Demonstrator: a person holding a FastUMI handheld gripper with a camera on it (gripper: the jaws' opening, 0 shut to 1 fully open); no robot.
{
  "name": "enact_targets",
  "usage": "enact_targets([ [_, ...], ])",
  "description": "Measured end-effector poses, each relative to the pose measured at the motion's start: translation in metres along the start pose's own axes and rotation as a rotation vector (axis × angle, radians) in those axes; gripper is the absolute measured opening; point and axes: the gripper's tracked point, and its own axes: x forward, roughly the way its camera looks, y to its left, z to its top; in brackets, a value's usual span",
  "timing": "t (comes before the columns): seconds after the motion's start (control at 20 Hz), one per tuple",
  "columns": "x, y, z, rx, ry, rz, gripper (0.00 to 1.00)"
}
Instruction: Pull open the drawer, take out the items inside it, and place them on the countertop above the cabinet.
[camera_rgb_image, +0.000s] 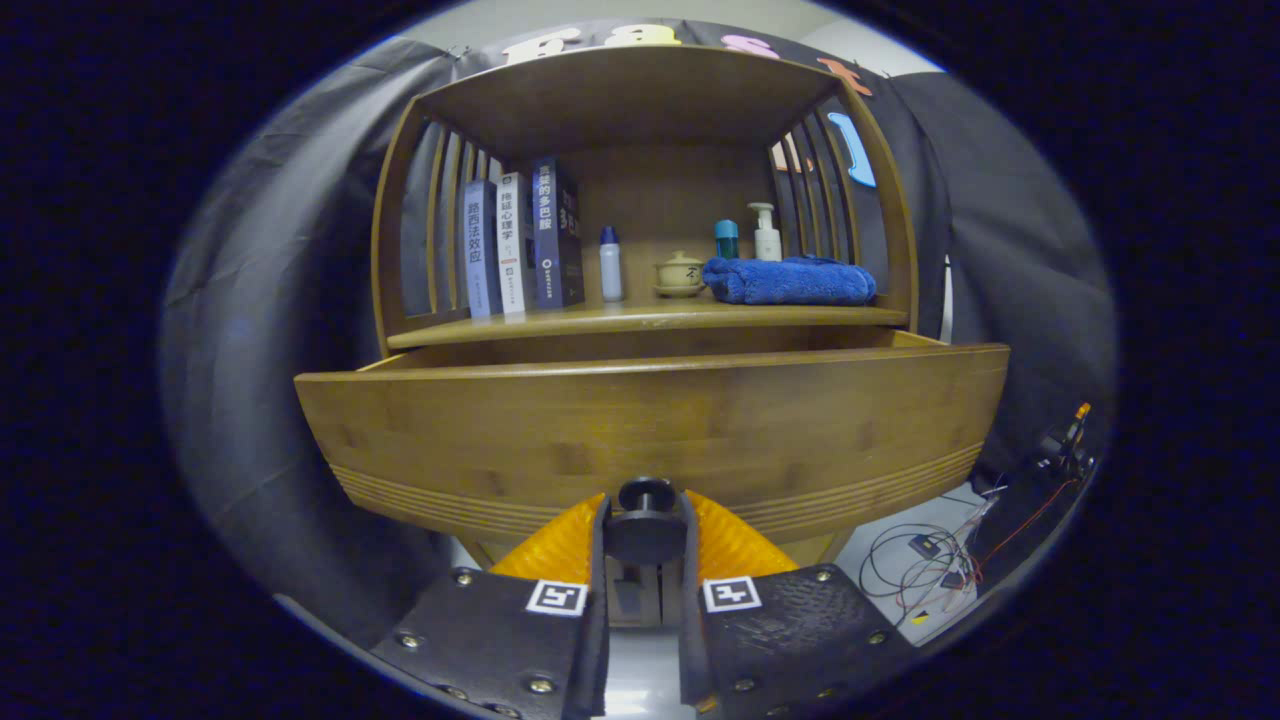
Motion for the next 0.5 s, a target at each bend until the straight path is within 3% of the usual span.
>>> enact_targets([
  [0.5,-0.065,-0.009,-0.028,0.004,0.04,0.013,0.28],
])
